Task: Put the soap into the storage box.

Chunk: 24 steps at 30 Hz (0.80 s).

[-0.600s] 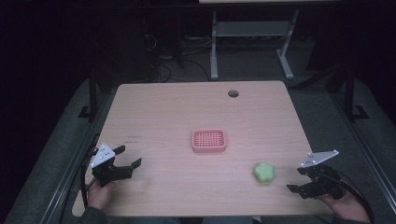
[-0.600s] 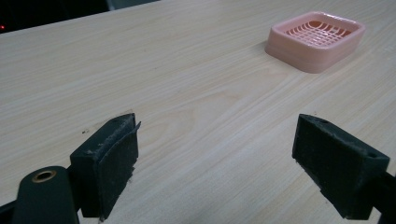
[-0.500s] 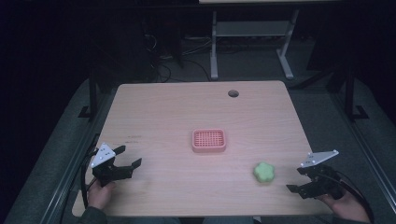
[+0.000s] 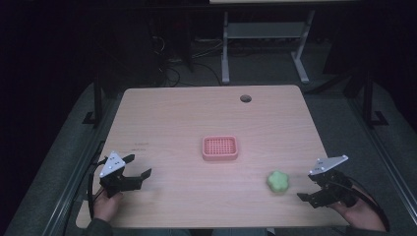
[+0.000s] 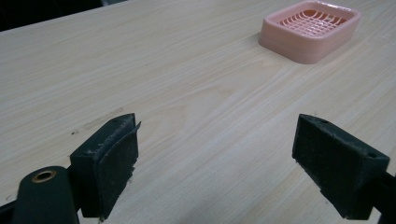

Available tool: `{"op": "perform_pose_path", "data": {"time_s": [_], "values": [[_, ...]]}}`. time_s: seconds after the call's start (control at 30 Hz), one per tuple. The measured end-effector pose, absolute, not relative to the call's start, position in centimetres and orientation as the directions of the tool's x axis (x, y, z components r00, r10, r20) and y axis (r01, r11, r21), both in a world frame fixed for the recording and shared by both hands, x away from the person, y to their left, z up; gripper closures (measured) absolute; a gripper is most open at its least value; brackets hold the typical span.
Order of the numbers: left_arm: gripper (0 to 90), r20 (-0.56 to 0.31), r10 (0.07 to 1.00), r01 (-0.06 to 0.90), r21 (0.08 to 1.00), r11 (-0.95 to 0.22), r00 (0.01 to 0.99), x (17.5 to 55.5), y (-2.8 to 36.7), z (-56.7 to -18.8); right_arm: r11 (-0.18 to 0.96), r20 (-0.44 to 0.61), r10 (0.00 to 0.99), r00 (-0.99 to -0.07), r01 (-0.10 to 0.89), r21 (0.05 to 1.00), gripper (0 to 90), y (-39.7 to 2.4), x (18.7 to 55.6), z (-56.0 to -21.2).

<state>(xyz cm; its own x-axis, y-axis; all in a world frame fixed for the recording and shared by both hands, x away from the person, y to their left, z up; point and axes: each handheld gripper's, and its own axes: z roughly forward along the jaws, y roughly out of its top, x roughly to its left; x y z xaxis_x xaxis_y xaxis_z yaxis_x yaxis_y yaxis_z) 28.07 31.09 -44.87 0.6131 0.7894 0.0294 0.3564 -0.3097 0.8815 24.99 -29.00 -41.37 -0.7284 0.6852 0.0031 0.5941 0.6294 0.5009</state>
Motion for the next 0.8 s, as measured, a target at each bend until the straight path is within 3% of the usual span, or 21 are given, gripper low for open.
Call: {"op": "perform_pose_path", "data": {"time_s": [0.8], "values": [[14.1, 0.038, 0.796, 0.362, 0.877, -0.317, 0.603, 28.0, 31.4, -44.8, 0.713, -0.025, 0.622, -0.782, 0.553, 0.432, 16.8, -24.8, 27.5, -39.8]]}}
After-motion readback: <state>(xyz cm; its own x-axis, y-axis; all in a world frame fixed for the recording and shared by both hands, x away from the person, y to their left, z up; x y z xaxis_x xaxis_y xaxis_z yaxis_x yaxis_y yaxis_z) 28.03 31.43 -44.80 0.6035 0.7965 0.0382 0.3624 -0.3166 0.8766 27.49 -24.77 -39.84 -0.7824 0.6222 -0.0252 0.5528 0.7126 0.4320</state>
